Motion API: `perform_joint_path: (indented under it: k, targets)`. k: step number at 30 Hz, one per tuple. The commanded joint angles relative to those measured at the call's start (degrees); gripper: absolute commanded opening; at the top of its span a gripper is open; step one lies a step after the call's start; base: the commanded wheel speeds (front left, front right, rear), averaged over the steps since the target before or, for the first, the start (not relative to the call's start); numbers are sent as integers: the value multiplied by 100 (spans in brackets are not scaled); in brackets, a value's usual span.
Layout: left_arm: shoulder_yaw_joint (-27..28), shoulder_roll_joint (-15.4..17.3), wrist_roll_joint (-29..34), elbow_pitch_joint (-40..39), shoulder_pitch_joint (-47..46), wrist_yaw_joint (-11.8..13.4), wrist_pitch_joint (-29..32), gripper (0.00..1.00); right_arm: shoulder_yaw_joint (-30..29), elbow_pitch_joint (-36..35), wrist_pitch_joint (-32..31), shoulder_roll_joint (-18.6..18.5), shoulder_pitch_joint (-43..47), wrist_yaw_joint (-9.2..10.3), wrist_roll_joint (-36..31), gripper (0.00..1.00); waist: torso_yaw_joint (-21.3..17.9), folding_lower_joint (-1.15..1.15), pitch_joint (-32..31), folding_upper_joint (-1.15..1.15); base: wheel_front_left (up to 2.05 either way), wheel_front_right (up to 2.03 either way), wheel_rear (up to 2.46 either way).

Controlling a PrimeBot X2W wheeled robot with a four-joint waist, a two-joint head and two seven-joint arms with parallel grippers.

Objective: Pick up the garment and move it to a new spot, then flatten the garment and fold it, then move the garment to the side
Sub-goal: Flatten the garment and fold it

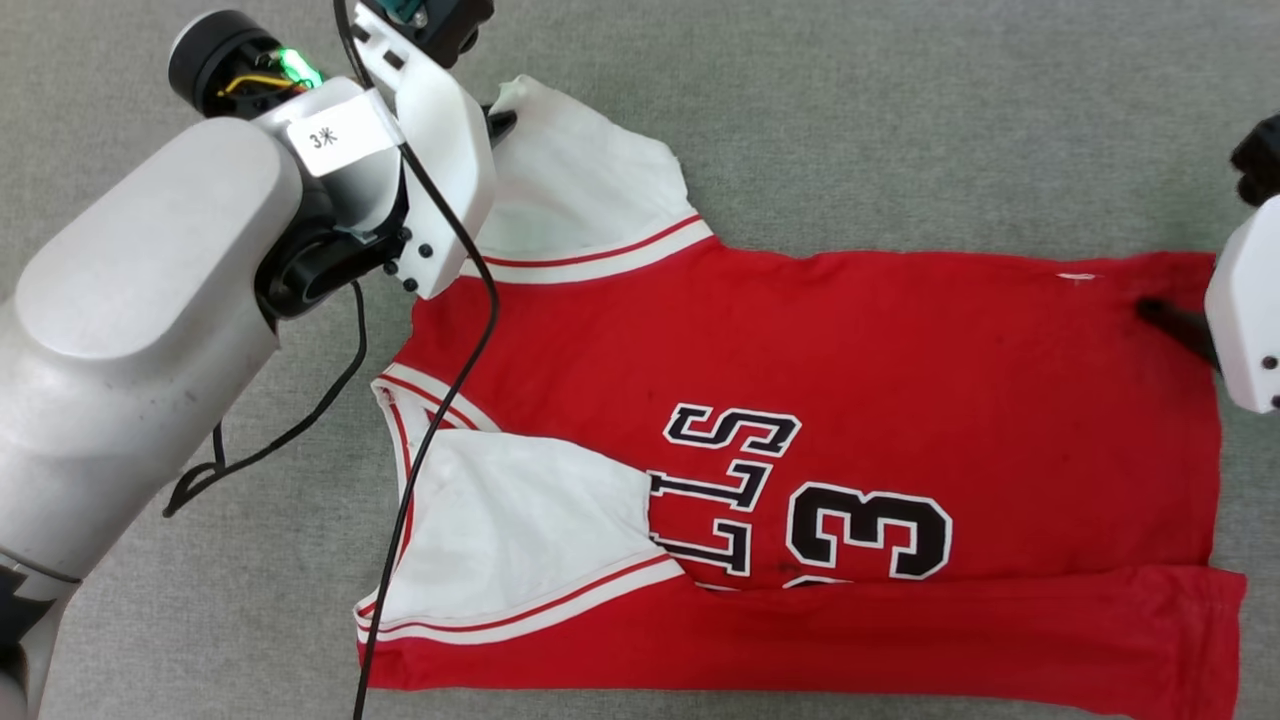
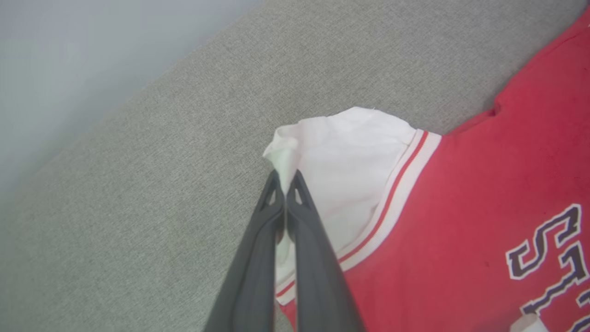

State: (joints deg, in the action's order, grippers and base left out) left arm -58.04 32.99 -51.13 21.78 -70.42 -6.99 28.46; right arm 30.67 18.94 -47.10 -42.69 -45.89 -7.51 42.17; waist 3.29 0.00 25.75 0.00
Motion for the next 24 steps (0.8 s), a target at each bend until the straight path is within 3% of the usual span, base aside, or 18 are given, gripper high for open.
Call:
perform_joint_path:
  k: [1,7,8,9,17,24]
  targets:
    - [-2,-16,28,-23,-40,20,-35,0,116,126,38,41,-54,5,-40,100,41,0,68,0,0,0,0]
    - [-24,-1,23,-6,5,10,-120,0,777,547,208,192,183,-5,233,100,53,0,122,0,0,0,0]
    - [-28,15,14,4,23,6,-132,0,829,564,325,204,172,-6,280,37,37,0,116,0,0,0,0]
    - [-34,24,0,16,45,4,-141,0,862,579,449,214,141,-5,308,0,22,0,100,0,0,0,0]
    - [-46,91,-134,128,345,-13,-378,0,888,651,1756,61,-83,6,447,0,-81,0,-337,0,0,0,0]
    - [-73,236,-328,-52,1013,116,-666,0,984,498,2717,-53,422,6,588,0,-112,0,-928,0,0,0,0]
